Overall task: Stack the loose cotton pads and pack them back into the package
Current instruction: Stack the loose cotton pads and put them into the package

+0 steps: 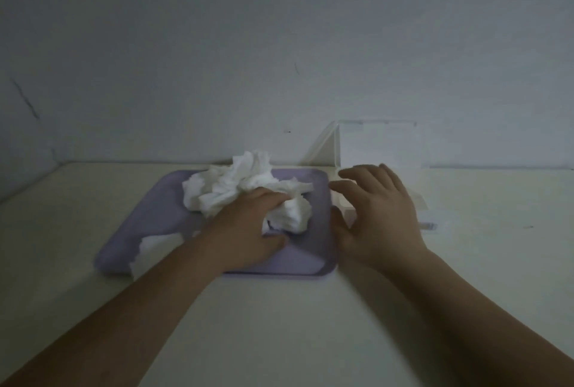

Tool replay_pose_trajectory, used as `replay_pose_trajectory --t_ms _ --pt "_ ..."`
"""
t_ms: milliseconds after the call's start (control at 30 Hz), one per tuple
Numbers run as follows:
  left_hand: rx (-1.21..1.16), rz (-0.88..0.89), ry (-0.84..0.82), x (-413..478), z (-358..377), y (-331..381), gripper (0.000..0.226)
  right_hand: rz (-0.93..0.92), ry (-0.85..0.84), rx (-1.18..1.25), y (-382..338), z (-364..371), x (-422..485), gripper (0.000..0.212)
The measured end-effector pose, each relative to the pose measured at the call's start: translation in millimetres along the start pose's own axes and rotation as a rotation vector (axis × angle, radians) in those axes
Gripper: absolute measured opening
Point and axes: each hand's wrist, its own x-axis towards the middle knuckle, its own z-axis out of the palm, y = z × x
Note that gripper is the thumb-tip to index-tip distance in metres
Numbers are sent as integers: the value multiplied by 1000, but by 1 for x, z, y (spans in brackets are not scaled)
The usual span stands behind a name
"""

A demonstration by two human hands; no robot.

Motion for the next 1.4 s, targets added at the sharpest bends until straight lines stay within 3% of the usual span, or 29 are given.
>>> replay_pose_trajectory --t_ms 133,267,400,567,700,800,933,1100,1233,1400 --pt "-15 3 59 13 12 2 76 -100 55 273 -31 6 -7 29" --pt "-116 -67 179 11 17 -3 60 98 -92 603 -45 17 -17 56" --pt "-331 -127 267 8 9 -6 26 177 -256 384 -40 23 -24 75" --pt "-315 -114 356 -4 8 -7 32 282 -265 343 -43 21 -22 76" --pt "-271 -53 362 -6 2 5 40 312 -218 603 -47 19 -17 71" --pt "-424 -8 231 -10 3 13 46 334 -243 653 -40 21 -16 60" --pt "-666 -76 38 -11 -2 4 62 290 -240 582 -37 27 -19 50" --pt "-710 -120 113 -10 1 4 42 233 -155 555 -33 36 -22 60" --pt "-722 -58 90 -10 6 6 43 173 -125 539 -29 40 -22 50" --pt "-710 -106 195 -6 3 3 34 189 -130 492 -28 40 -22 46"
